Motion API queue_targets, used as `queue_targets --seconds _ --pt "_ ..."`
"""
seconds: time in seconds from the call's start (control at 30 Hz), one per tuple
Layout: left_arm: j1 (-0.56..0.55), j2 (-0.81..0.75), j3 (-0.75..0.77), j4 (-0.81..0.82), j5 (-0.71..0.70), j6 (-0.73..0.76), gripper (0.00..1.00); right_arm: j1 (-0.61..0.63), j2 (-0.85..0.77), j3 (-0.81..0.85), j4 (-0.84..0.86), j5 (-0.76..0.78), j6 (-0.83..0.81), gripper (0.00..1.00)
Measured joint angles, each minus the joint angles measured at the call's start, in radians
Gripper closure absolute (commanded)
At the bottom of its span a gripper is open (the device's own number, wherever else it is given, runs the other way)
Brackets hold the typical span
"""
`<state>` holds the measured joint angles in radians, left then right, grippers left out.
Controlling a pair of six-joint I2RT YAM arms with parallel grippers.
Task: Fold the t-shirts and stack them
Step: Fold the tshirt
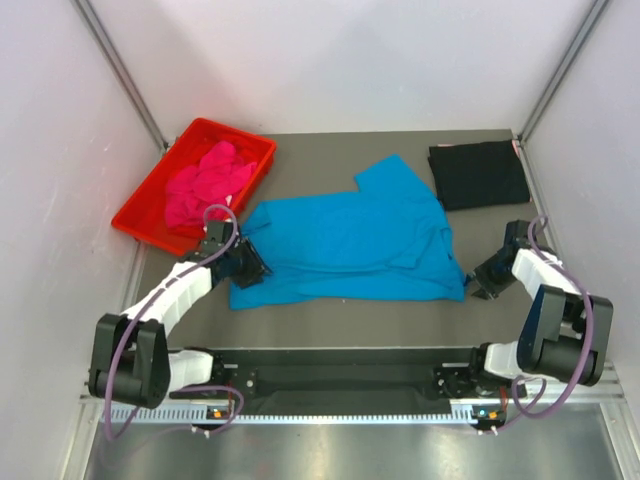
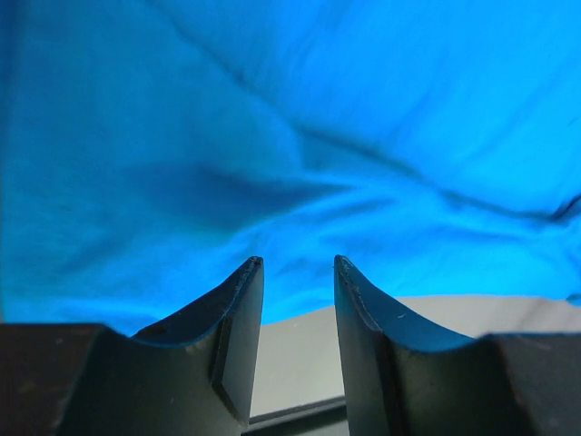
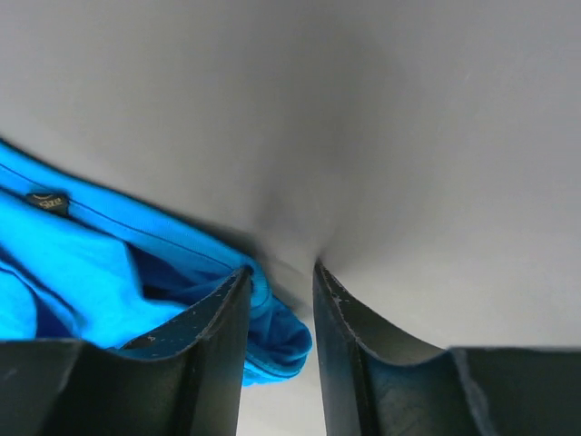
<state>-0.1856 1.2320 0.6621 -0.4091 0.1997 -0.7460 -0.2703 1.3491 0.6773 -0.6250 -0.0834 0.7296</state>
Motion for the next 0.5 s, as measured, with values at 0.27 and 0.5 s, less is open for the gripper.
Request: queue_targets --seconds 0.27,0.5 --pt "0.0 0.08 -0.039 0.1 0.08 0.012 0.59 -0.003 -0.007 -0.034 0.085 -0.039 0.041 0.68" --pt "-0.001 0.147 -0.044 0.113 0.034 0.004 0.59 -0.007 -0.005 -0.039 0.097 -0.002 0.022 1.0"
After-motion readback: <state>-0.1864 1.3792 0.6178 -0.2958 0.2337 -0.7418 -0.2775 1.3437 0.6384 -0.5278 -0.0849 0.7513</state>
